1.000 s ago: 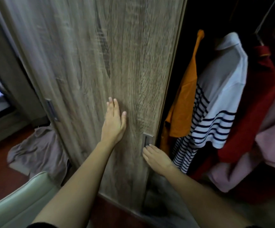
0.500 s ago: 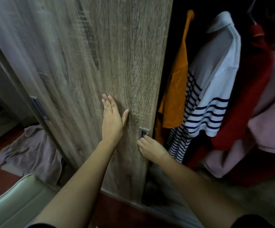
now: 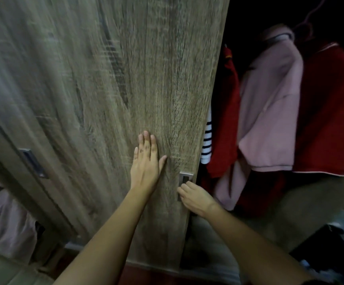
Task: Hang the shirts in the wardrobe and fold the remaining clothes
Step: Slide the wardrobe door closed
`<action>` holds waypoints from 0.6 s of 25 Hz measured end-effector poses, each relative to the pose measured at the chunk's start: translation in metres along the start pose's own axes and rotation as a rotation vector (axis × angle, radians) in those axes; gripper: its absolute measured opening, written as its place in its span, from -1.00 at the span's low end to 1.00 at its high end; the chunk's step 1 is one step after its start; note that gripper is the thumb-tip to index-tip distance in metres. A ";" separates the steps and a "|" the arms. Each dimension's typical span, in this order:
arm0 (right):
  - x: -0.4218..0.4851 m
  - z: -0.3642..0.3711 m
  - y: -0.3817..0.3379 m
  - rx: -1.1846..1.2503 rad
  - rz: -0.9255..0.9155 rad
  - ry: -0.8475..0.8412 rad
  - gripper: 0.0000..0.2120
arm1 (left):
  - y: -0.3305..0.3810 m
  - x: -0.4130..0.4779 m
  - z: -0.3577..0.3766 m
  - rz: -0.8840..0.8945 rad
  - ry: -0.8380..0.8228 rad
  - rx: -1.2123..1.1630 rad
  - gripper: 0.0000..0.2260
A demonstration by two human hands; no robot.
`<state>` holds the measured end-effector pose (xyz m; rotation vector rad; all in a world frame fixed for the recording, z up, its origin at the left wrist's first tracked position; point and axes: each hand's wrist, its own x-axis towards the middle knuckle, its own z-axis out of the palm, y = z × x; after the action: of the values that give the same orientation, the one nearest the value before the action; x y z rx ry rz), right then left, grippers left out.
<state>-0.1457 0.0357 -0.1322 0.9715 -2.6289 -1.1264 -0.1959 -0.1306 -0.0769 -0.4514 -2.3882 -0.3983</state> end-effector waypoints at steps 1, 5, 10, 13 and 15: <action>-0.015 0.011 0.004 0.008 0.021 -0.025 -0.81 | 0.019 -0.001 0.005 0.007 0.002 -0.025 -0.40; -0.072 0.034 0.026 0.025 0.050 -0.027 -0.83 | 0.085 -0.005 0.022 0.012 -0.002 -0.118 -0.42; -0.148 0.057 0.045 0.006 0.049 -0.143 -0.67 | 0.161 -0.011 0.044 0.054 0.039 -0.184 -0.33; -0.179 0.072 0.057 -0.006 0.071 -0.188 -0.65 | 0.198 -0.014 0.055 0.077 0.068 -0.182 -0.33; -0.197 0.081 0.062 0.028 0.096 -0.232 -0.65 | 0.222 -0.015 0.059 0.086 0.081 -0.200 -0.32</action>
<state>-0.0507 0.2361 -0.1214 0.7506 -2.8427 -1.2515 -0.1256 0.0881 -0.0935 -0.6141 -2.2515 -0.6083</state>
